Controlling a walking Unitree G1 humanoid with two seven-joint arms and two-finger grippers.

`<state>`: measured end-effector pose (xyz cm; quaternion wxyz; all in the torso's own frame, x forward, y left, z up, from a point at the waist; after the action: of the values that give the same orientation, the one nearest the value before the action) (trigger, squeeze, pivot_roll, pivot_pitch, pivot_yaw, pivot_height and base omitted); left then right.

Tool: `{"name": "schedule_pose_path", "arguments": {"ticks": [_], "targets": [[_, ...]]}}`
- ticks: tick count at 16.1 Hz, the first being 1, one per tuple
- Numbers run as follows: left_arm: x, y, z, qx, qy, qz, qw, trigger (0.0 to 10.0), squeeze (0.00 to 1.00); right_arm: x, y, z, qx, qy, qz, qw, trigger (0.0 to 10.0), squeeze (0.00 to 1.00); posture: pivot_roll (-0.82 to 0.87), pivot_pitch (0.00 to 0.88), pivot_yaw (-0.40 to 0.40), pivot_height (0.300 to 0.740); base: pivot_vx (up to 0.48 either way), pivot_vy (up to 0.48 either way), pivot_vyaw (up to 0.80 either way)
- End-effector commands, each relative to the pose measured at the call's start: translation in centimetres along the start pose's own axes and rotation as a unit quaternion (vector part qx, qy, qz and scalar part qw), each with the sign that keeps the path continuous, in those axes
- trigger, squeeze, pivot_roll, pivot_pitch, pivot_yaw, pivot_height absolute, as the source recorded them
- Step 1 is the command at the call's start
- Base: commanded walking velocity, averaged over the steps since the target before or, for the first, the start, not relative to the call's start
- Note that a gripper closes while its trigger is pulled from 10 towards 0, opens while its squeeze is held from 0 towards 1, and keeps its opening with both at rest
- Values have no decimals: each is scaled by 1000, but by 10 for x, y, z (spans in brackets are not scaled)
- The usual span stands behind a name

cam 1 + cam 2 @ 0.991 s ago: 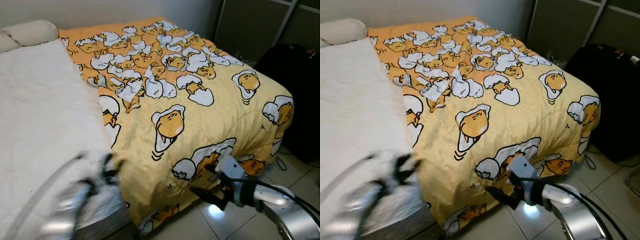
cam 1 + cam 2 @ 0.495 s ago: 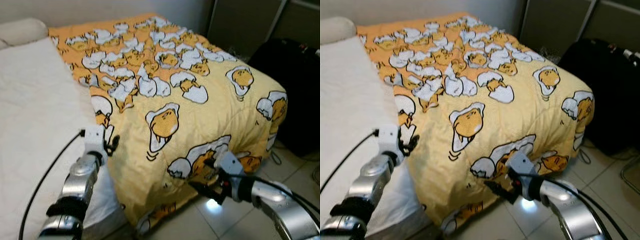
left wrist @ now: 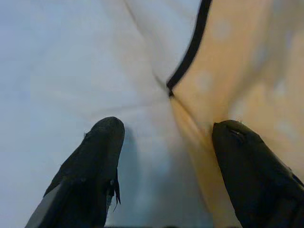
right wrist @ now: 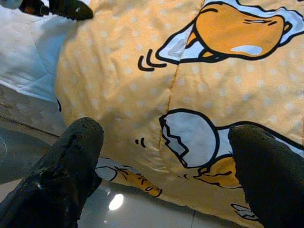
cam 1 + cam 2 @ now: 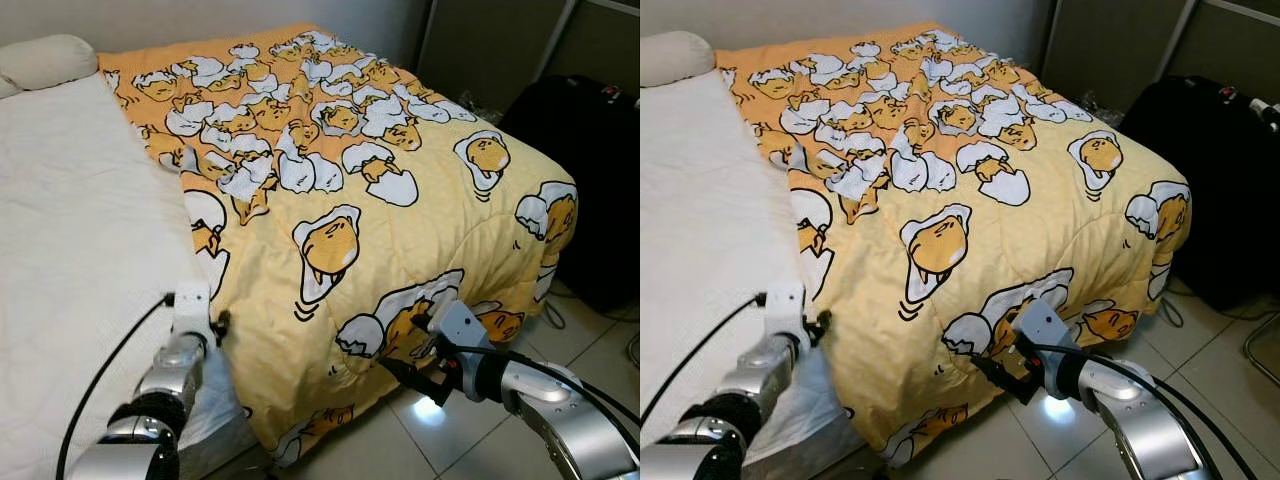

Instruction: Clean up the room

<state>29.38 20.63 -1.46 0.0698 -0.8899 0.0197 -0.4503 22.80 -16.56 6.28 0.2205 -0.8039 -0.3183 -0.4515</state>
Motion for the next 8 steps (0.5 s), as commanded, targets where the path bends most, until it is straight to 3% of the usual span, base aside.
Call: {"name": "schedule_pose_path", "arguments": {"ticks": [1,2,4,6,8], "targets": [[-8,8,-1,-33,-8,-48,998,10000,0,1,1,-3,-5,2,2,1000,10000,0,-104,0,43,740,0,0,0],[-9,16,-2,-62,-2,-92,994,10000,0,0,1,-3,-4,0,2,1000,10000,0,-100,0,39,740,0,0,0],[-13,25,-4,-99,2,-98,990,9961,0,0,2,-3,-3,-1,2,1000,10000,0,-97,0,35,740,0,0,0],[-23,36,-7,-136,-13,-73,988,471,0,1,2,-2,0,-1,-1,1000,10000,0,-95,0,33,740,0,0,0],[-28,37,-8,-134,-23,-64,989,0,0,1,1,-2,1,-1,-2,1000,10000,0,-96,0,33,740,0,0,0]]}}
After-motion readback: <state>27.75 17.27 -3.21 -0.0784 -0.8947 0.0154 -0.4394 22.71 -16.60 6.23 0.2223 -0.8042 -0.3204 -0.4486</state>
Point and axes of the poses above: a point about 5 cm out from each wrist's last joint towards the gripper, its own z axis pointing out of the wrist towards the gripper, its own x axis along the axis of the wrist's last joint, y = z × x, the point moved 1 cm from there along z, pointing out of the wrist towards the gripper, and after that the axes turned 6 degrees about z, right-handed, at the moved point
